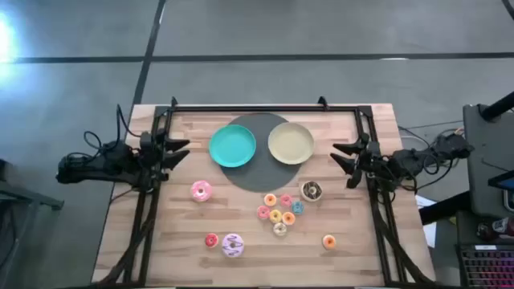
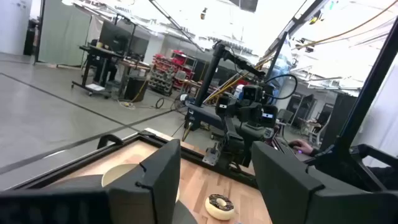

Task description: Pick & Place donuts

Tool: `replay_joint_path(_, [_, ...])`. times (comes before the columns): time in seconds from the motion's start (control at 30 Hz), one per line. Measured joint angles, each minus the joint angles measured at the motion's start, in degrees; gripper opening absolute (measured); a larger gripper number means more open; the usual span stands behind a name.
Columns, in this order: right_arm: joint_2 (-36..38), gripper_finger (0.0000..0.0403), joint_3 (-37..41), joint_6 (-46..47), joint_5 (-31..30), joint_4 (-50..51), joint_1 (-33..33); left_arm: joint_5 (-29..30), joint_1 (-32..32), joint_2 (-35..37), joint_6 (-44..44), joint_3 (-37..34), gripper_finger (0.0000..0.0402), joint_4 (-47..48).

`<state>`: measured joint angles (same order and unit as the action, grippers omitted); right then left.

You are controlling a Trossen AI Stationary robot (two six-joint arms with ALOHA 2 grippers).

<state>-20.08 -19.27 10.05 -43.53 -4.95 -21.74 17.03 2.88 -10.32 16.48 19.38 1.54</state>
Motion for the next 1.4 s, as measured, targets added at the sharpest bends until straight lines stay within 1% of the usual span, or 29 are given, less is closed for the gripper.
replay_joint_path(1.13, [0.00, 0.0176, -0.02, 0.02, -0.02, 0.00, 0.02, 0.01, 0.00, -0.01, -0.01, 0.00, 0.0174, 0.00])
replay_joint_path(1.4, [0.00, 0.0172, 0.00, 0.00, 0.00, 0.02, 0.02, 0.00, 0.01, -0.01, 0.00, 0.00, 0.0174, 0.01])
